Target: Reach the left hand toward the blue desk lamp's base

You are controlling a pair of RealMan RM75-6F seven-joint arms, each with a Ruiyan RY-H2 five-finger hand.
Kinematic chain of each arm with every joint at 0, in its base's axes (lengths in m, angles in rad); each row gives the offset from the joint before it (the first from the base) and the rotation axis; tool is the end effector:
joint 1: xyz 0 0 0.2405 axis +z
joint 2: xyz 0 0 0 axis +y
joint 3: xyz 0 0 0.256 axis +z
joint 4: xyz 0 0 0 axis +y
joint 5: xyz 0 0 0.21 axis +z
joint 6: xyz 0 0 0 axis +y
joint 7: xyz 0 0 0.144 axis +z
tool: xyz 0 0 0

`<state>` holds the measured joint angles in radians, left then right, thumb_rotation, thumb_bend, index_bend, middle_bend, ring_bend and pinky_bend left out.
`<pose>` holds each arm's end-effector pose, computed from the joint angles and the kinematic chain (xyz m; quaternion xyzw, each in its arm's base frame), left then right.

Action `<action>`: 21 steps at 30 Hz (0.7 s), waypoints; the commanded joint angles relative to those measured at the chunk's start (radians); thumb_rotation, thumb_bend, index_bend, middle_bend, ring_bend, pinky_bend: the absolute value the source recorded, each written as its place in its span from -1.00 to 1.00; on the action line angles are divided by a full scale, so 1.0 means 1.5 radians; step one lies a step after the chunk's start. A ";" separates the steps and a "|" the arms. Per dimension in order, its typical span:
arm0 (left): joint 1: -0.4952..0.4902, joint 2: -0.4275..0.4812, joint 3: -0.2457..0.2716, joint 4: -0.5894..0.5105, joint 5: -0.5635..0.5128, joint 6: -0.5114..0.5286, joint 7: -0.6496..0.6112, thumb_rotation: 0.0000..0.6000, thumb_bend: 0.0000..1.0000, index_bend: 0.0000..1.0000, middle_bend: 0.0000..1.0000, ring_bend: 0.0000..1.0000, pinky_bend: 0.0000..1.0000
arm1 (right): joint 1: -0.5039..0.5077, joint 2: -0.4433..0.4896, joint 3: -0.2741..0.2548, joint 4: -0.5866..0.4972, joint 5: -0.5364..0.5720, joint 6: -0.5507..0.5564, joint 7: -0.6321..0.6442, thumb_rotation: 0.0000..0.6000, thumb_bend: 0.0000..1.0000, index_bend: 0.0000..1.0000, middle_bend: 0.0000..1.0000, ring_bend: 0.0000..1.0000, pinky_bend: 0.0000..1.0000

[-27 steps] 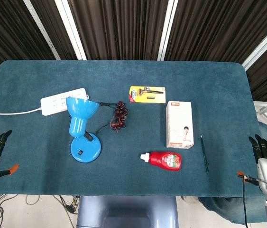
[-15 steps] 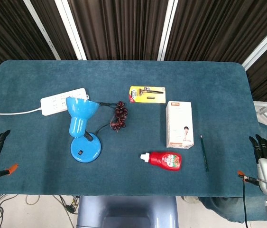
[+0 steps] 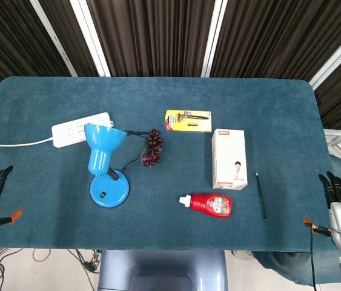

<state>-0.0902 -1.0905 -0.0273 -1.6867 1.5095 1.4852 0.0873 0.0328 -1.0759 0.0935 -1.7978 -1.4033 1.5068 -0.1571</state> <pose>-0.2979 0.1768 0.1577 -0.6119 -0.3777 -0.3739 0.5858 -0.2942 -0.1713 0.1695 0.5521 -0.4042 0.3690 0.6290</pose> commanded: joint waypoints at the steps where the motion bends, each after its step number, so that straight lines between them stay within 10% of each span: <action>1: 0.000 0.000 0.000 0.000 0.000 0.000 0.000 1.00 -0.85 -0.96 -0.74 -0.92 -0.72 | 0.000 0.000 0.000 0.000 0.000 0.000 0.000 1.00 -0.81 -1.00 -1.00 -1.00 -1.00; 10: -0.004 -0.006 -0.002 0.007 0.005 -0.001 0.002 1.00 -0.82 -0.97 -0.69 -0.85 -0.61 | 0.000 0.000 0.000 0.000 0.002 0.000 0.000 1.00 -0.81 -1.00 -1.00 -1.00 -1.00; 16: -0.006 -0.026 -0.006 0.028 0.040 0.029 0.008 1.00 -0.55 -0.94 -0.11 -0.13 0.24 | -0.002 0.002 0.002 0.000 0.006 0.001 0.005 1.00 -0.81 -1.00 -1.00 -1.00 -1.00; 21: -0.018 -0.045 -0.003 0.057 0.074 0.031 0.004 1.00 -0.11 -0.89 0.29 0.29 0.56 | -0.003 0.006 0.005 -0.001 0.010 0.003 0.010 1.00 -0.81 -1.00 -1.00 -1.00 -1.00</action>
<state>-0.1089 -1.1488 -0.0327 -1.6129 1.6097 1.5323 0.0925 0.0282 -1.0672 0.1005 -1.8000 -1.3884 1.5109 -0.1418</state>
